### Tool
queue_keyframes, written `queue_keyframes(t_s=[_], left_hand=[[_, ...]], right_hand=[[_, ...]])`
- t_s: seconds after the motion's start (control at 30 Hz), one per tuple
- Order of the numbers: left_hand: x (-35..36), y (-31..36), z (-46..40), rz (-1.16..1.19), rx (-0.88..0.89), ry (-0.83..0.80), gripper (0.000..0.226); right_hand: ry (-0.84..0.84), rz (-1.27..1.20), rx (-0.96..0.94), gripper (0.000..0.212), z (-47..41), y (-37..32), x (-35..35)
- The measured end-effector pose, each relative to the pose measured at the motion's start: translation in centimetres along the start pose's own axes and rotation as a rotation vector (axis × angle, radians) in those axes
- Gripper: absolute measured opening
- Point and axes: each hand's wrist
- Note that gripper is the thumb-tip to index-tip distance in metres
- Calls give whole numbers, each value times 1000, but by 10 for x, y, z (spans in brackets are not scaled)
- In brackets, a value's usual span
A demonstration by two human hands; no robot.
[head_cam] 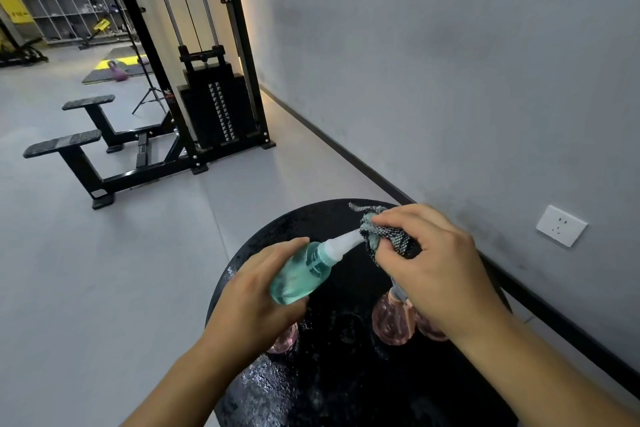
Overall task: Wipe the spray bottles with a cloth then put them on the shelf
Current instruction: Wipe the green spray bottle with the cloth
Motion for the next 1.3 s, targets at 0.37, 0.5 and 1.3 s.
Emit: queue_keyframes(t_s=[0.37,0.5,1.3], left_hand=[[3,-3,-2,14,24,25,90],[3,-3,-4,33,27,39,88],[3,-1,-3,26,58,22,86]], right_hand=[[-25,102,-133,34,3,-4,8],[31,57,-45,33,-1,3,2],[1,30,-73,32,1,0,2]])
Point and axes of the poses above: each hand's wrist, its own z-axis away from the middle knuckle, its own x-axis out of the palm, y = z × x, and after that the axes turned 9 degrees about -y, right-handed
